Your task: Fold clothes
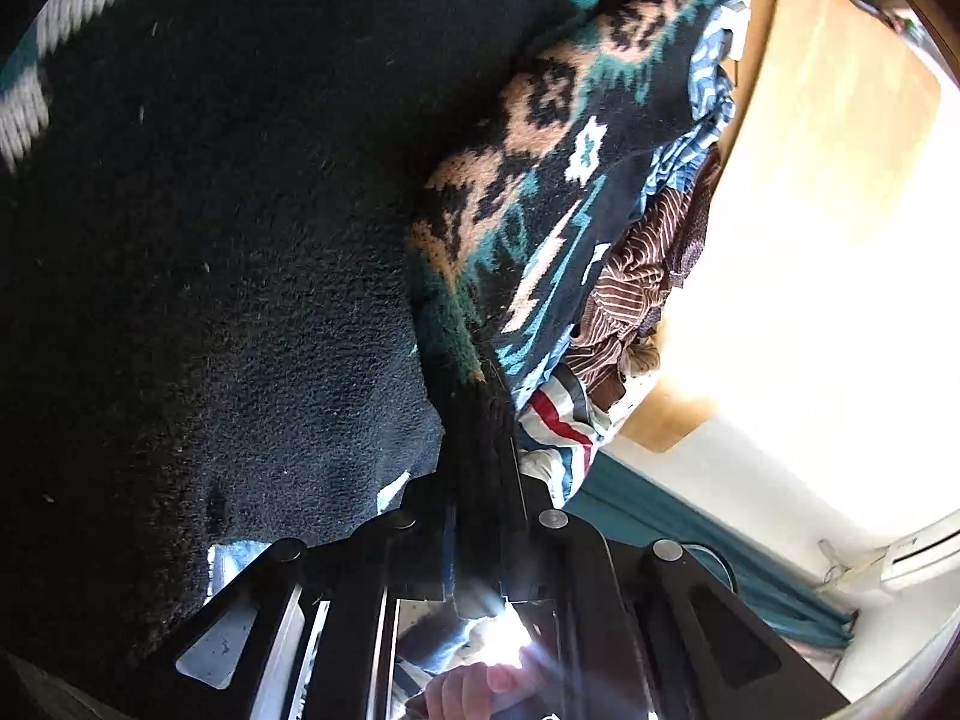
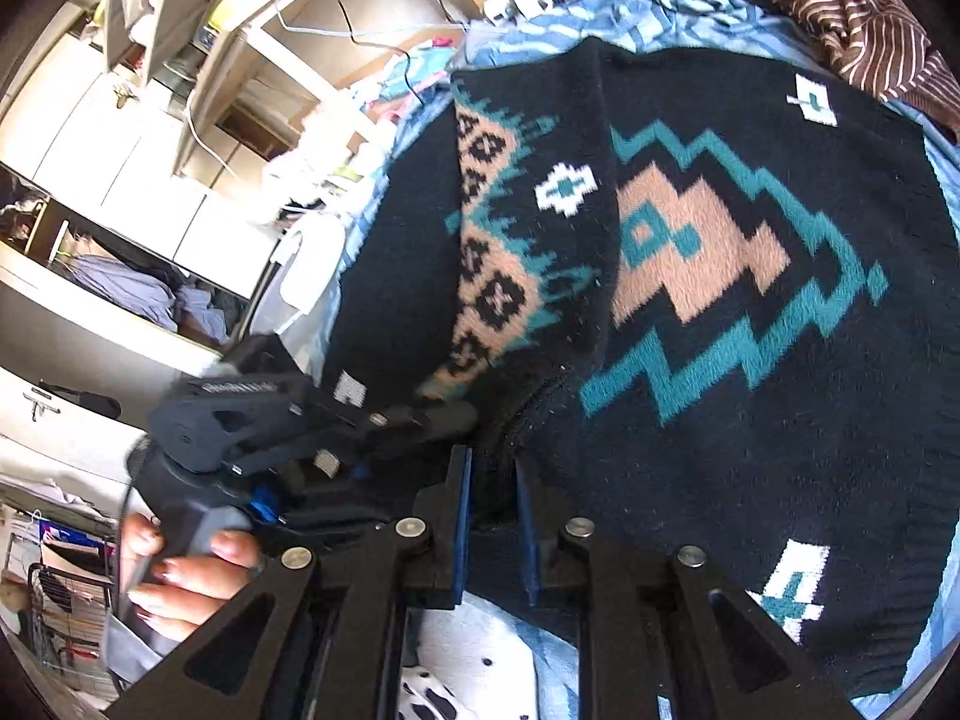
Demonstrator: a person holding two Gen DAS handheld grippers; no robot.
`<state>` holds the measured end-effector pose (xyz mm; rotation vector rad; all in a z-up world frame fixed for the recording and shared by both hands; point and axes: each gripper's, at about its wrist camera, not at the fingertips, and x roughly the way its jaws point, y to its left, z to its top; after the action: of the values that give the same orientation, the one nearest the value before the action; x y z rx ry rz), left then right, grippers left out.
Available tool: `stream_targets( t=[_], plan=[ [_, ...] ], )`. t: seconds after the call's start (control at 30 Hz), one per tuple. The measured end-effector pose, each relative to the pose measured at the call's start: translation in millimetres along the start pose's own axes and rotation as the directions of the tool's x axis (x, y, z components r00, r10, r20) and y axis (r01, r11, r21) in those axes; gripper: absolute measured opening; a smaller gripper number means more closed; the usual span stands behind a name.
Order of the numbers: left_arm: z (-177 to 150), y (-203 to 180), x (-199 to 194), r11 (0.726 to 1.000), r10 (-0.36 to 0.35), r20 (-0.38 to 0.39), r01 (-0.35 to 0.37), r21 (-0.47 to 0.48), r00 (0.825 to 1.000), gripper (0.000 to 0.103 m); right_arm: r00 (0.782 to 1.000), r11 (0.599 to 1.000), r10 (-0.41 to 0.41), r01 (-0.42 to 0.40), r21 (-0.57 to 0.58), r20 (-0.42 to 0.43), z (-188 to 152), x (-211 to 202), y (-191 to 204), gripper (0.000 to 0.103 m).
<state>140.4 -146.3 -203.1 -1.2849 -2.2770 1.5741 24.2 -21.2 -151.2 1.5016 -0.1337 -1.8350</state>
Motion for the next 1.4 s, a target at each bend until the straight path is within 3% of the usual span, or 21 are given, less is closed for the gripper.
stream_targets(
  t=[0.07, 0.13, 0.3, 0.4, 0.5, 0.6, 0.67, 0.7, 0.83, 1.0, 1.1, 1.13, 1.2, 1.27, 1.3, 1.33, 1.4],
  plan=[
    [0, -12, 4, 0.997, 0.049, 0.023, -0.051, 0.054, 0.999, 0.009, 1.000, 1.000, -0.006, 0.006, 0.012, -0.021, -1, 5, -4, 0.038],
    [-1, -27, 0, 0.985, 0.116, 0.059, -0.123, 0.123, 0.991, 0.009, 0.999, 1.000, -0.017, 0.017, 0.009, -0.048, -4, 9, -5, 0.045],
    [-5, -69, -1, 0.906, 0.260, 0.202, -0.311, 0.286, 0.944, 0.009, 0.990, 0.995, -0.098, 0.097, -0.023, -0.101, -7, 22, -5, 0.059],
    [-15, -73, -40, 0.853, 0.265, 0.296, -0.366, 0.371, 0.918, 0.009, 0.981, 0.991, -0.132, 0.130, -0.020, -0.145, -7, 33, -10, 0.061],
    [-26, -98, -58, 0.804, 0.218, 0.391, -0.391, 0.447, 0.894, 0.009, 0.977, 0.992, -0.124, 0.125, -0.007, -0.174, -7, 40, -13, 0.062],
    [-38, -117, -72, 0.747, 0.193, 0.457, -0.432, 0.506, 0.868, 0.009, 0.973, 0.992, -0.128, 0.129, -0.004, -0.193, -8, 46, -15, 0.064],
    [-38, -118, -70, 0.730, 0.221, 0.467, -0.463, 0.503, 0.856, 0.009, 0.972, 0.992, -0.121, 0.125, 0.005, -0.199, -9, 48, -16, 0.066],
    [-35, -114, -68, 0.727, 0.246, 0.466, -0.480, 0.491, 0.850, 0.009, 0.972, 0.992, -0.118, 0.122, 0.009, -0.201, -9, 49, -17, 0.066],
    [-9, -75, -56, 0.781, 0.316, 0.419, -0.484, 0.394, 0.851, 0.009, 0.973, 0.993, -0.111, 0.117, 0.017, -0.204, -9, 50, -17, 0.069],
    [2, -53, -55, 0.764, 0.357, 0.470, -0.542, 0.351, 0.807, 0.009, 0.970, 0.993, -0.113, 0.117, 0.008, -0.213, -11, 50, -16, 0.070],
    [-7, -65, -67, 0.773, 0.277, 0.484, -0.492, 0.401, 0.830, 0.009, 0.969, 0.993, -0.114, 0.119, 0.012, -0.218, -13, 54, -14, 0.070],
    [-15, -74, -74, 0.766, 0.232, 0.501, -0.475, 0.434, 0.833, 0.009, 0.969, 0.993, -0.113, 0.119, 0.014, -0.219, -13, 55, -14, 0.070],
    [-37, -99, -93, 0.724, 0.117, 0.553, -0.452, 0.521, 0.825, 0.009, 0.970, 0.993, -0.110, 0.117, 0.019, -0.219, -13, 56, -13, 0.071],
    [-50, -115, -102, 0.677, 0.080, 0.589, -0.477, 0.560, 0.804, 0.009, 0.970, 0.993, -0.108, 0.115, 0.022, -0.219, -13, 57, -13, 0.072],
    [-48, -115, -103, 0.676, 0.099, 0.595, -0.493, 0.548, 0.797, 0.009, 0.970, 0.993, -0.107, 0.115, 0.023, -0.219, -13, 57, -13, 0.072],
    [-44, -112, -101, 0.682, 0.129, 0.597, -0.508, 0.526, 0.792, 0.009, 0.970, 0.993, -0.107, 0.115, 0.025, -0.219, -13, 58, -13, 0.072],
    [-21, -87, -89, 0.732, 0.221, 0.549, -0.509, 0.453, 0.806, 0.009, 0.970, 0.993, -0.108, 0.117, 0.031, -0.217, -12, 59, -12, 0.072]
  ],
)
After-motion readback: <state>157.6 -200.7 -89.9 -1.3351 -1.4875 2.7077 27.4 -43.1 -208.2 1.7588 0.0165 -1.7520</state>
